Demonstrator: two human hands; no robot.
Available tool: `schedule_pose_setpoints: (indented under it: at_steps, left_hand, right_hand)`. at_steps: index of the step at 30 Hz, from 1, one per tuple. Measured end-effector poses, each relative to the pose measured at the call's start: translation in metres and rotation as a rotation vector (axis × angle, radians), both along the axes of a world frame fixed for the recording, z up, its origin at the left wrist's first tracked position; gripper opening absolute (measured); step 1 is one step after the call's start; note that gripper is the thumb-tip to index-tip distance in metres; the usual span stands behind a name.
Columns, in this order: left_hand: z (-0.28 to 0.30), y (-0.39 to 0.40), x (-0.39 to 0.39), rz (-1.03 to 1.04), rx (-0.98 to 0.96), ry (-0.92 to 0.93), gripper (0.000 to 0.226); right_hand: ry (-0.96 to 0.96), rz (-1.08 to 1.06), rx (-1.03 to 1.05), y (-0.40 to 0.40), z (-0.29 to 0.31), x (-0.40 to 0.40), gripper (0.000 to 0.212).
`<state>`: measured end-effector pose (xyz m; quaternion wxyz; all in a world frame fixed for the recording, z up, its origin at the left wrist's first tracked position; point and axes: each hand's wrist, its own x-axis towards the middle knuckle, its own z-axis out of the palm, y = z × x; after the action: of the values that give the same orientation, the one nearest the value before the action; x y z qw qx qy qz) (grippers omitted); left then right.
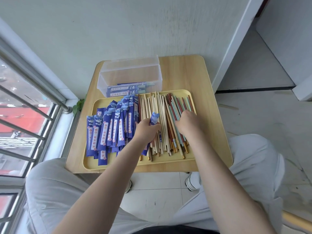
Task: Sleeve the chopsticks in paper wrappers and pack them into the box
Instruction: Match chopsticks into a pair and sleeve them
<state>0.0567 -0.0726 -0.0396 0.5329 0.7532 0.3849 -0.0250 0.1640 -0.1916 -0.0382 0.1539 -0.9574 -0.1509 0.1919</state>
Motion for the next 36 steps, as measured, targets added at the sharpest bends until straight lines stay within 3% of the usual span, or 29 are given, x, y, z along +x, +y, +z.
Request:
schedule_pose_setpoints:
  at_steps: [6,11,19,26,34,36]
  left_hand:
    - [-0.010,0.002,0.002,0.038,-0.006,0.003,0.018]
    - [-0.014,0.002,0.002,0.039,-0.008,-0.007,0.020]
    - [-0.017,0.002,0.001,0.038,-0.021,-0.014,0.020]
    - [-0.018,0.003,0.000,0.047,-0.050,-0.016,0.019]
    - [-0.007,0.003,-0.006,0.038,-0.142,-0.095,0.016]
    - [-0.005,0.003,-0.009,0.076,-0.170,-0.122,0.024]
  right_hand:
    - [-0.029,0.012,-0.049,0.000,0.000,-0.001,0.020]
    - [-0.076,0.007,-0.064,0.004,-0.002,-0.007,0.026]
    - [0.033,-0.040,0.013,0.003,0.000,-0.003,0.009]
    - [0.115,-0.087,0.092,0.003,0.002,-0.002,0.017]
    - [0.129,-0.033,0.260,-0.003,0.010,-0.001,0.043]
    - [0.163,-0.014,0.322,0.000,0.015,-0.003,0.044]
